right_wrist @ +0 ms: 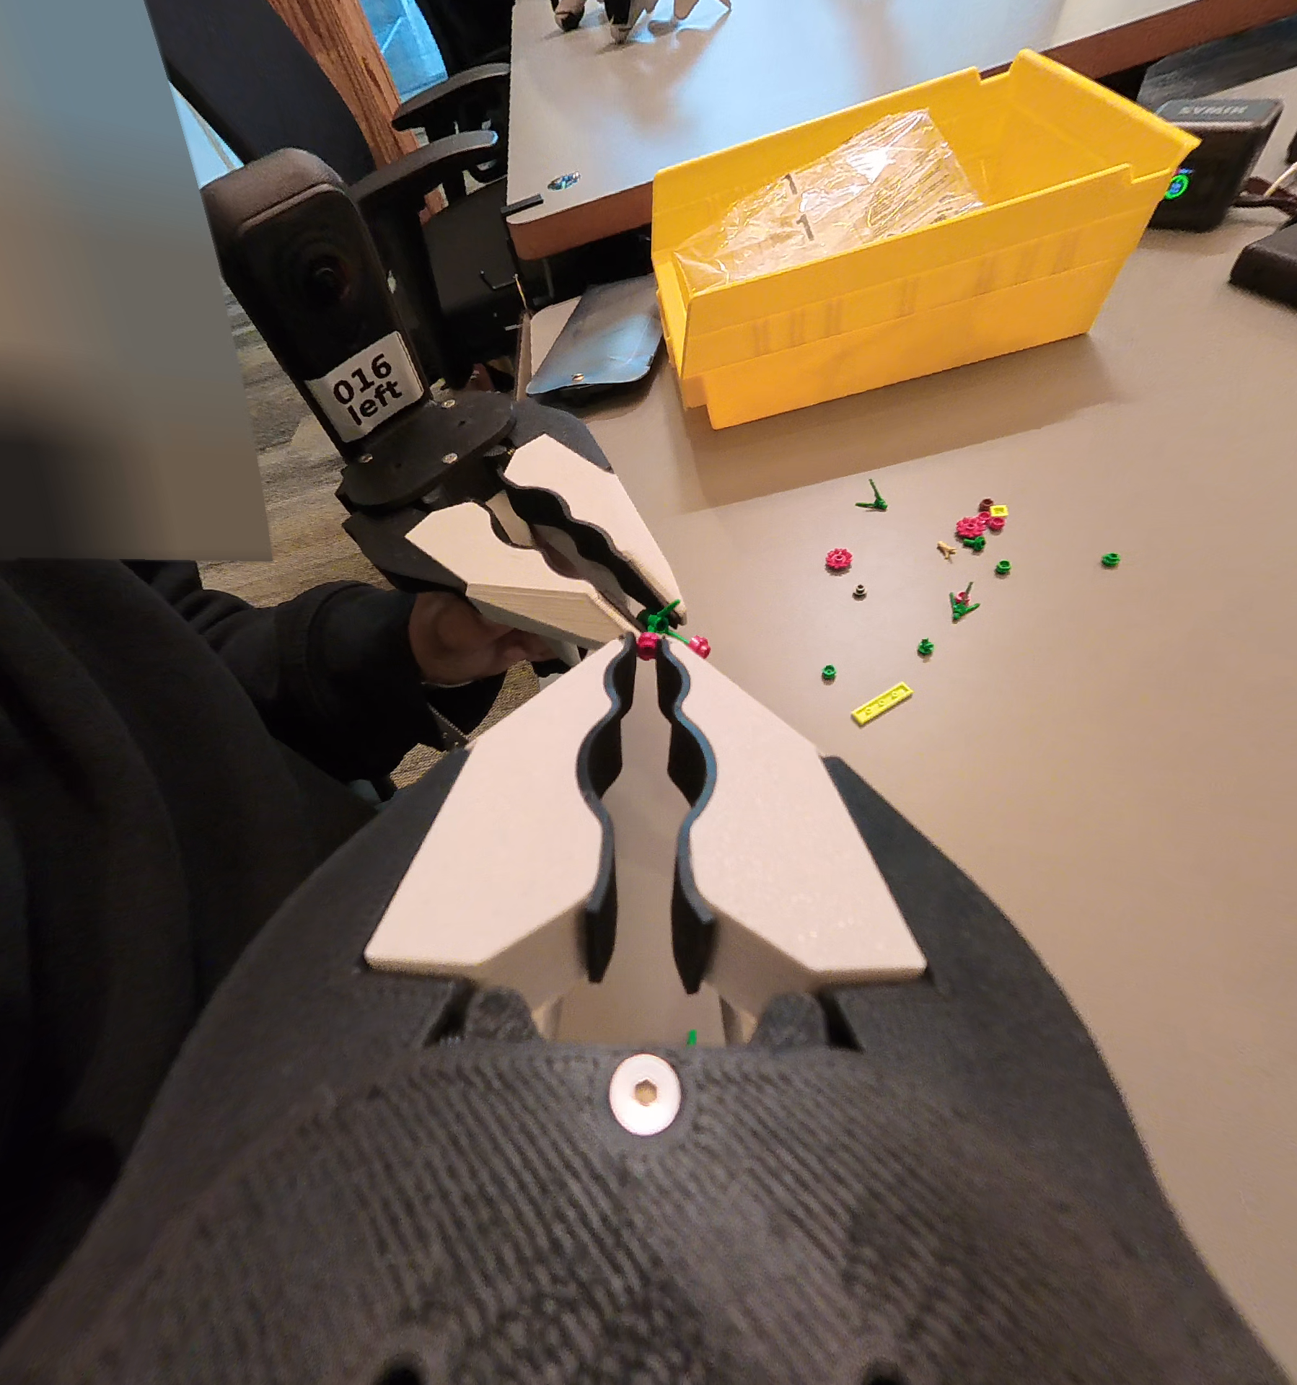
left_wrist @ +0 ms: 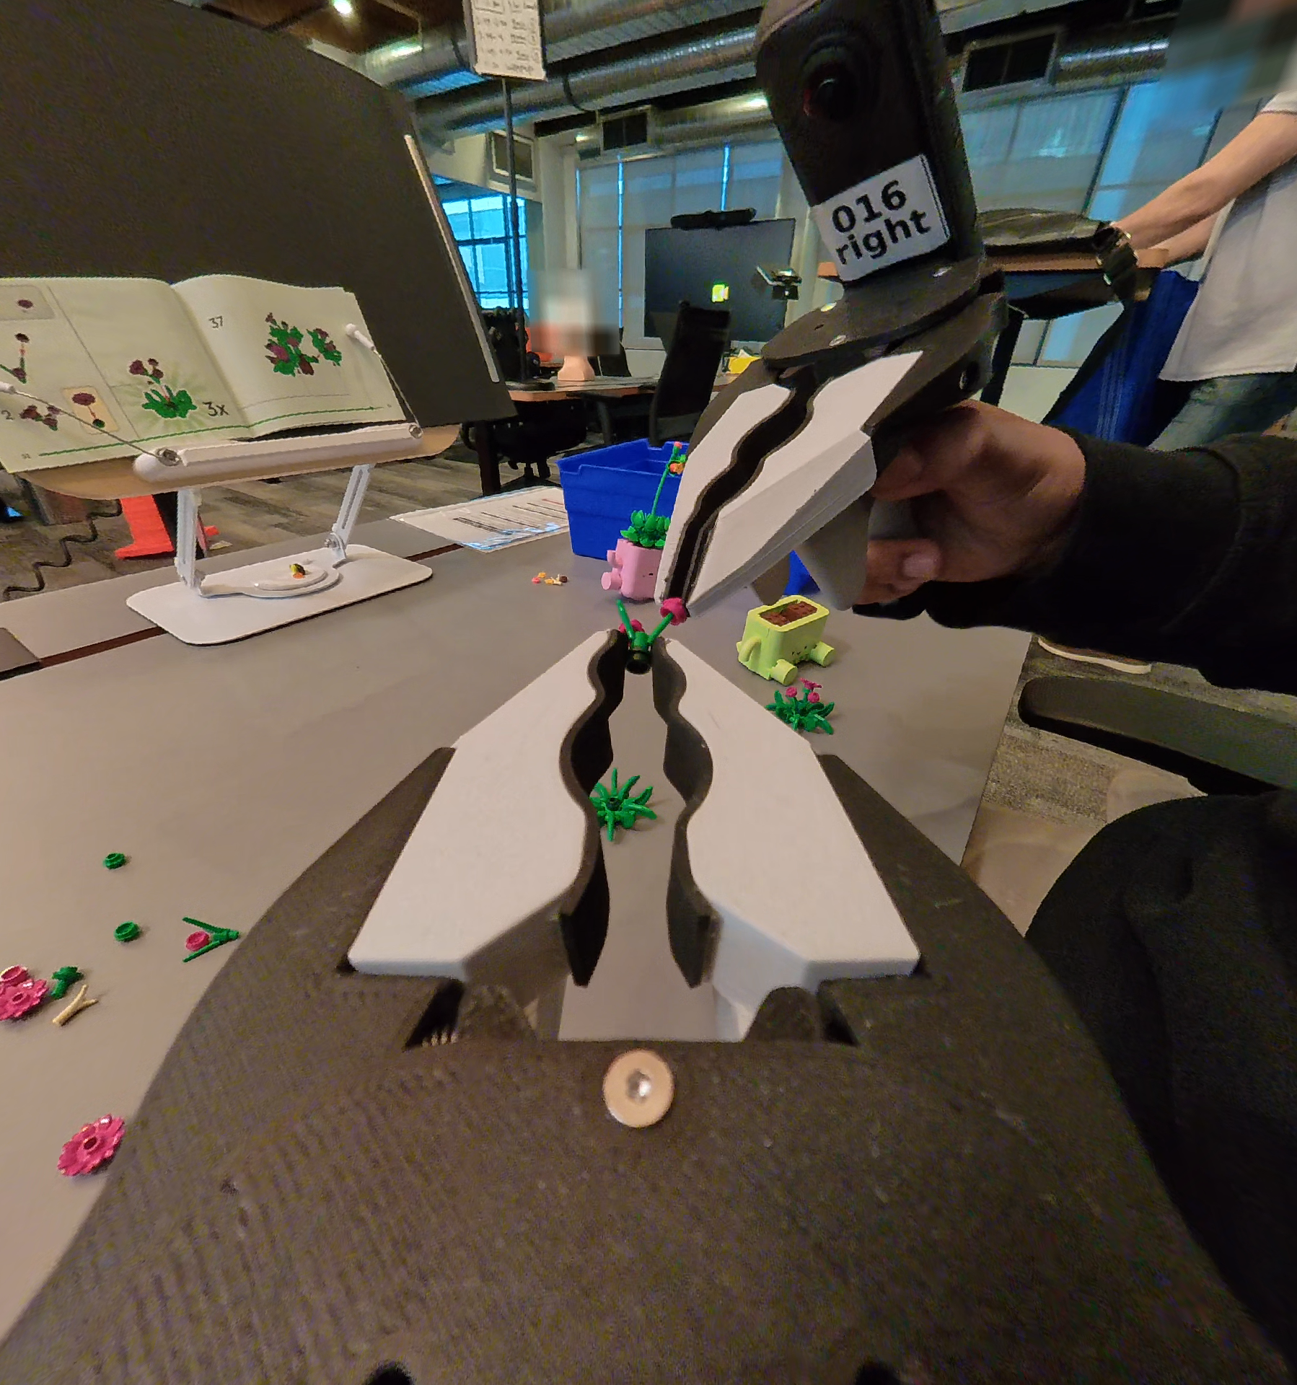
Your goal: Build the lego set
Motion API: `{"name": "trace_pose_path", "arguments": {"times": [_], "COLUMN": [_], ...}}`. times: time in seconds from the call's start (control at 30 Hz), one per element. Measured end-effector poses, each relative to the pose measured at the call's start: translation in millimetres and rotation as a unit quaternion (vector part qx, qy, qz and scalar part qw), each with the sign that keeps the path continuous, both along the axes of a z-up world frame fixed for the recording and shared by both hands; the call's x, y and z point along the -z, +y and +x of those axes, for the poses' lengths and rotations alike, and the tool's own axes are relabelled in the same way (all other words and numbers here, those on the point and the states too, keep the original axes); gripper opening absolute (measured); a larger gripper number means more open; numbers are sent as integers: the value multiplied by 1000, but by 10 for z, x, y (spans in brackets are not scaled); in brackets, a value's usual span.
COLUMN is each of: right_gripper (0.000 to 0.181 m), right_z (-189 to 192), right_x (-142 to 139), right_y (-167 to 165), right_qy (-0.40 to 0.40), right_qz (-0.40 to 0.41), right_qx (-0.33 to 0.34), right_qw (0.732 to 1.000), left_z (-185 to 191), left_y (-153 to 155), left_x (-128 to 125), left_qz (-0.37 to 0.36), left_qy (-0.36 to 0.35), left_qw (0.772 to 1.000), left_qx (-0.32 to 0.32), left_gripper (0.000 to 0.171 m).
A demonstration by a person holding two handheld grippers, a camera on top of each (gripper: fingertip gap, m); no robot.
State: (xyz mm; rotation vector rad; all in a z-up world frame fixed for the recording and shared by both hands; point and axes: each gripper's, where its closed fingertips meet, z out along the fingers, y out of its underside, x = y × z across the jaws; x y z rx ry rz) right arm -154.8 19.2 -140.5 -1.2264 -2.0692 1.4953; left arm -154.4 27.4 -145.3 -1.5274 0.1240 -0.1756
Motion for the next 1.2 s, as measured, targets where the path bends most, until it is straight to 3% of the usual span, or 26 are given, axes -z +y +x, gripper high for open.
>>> {"name": "trace_pose_path", "arguments": {"times": [1.2], "right_gripper": [3], "right_z": [-36], "right_x": [34], "right_y": [6], "right_qy": [-30], "right_qz": [19], "right_qx": [-16], "right_qw": [999], "left_z": [2], "left_y": [9], "left_x": [19], "left_qz": [-7], "left_qy": [-19], "left_qw": [1000], "left_qx": [6], "left_gripper": [3]}}
